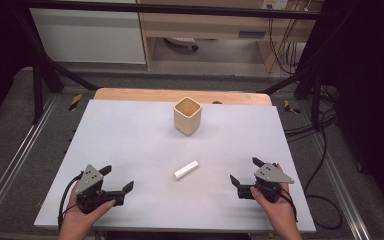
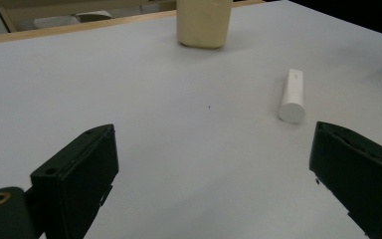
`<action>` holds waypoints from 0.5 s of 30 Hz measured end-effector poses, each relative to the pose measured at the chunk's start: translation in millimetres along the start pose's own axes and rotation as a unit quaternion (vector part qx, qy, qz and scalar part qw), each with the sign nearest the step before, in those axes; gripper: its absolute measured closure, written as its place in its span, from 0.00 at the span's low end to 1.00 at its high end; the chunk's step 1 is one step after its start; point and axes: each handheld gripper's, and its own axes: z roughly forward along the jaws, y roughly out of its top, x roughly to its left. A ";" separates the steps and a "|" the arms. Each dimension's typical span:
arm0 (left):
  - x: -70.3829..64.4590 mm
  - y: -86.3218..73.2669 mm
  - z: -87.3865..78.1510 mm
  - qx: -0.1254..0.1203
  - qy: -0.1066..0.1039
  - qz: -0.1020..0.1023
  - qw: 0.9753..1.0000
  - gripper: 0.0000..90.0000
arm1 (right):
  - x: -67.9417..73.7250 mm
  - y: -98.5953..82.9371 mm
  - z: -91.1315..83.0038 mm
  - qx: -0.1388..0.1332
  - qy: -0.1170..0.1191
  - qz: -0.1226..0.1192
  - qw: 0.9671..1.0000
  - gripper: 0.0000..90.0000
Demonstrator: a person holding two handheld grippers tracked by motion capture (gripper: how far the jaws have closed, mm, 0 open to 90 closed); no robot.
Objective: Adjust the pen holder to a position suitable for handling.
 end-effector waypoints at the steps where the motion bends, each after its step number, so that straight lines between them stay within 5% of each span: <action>1: 0.0 0.0 0.0 0.000 0.000 0.000 1.000 0.06 | 0.0 0.0 0.0 0.000 0.000 0.000 1.000 0.05; 15: -21.6 1.7 10.0 0.031 -0.028 0.021 0.999 0.07 | 3.6 -1.1 -0.6 0.007 0.004 -0.001 1.000 0.05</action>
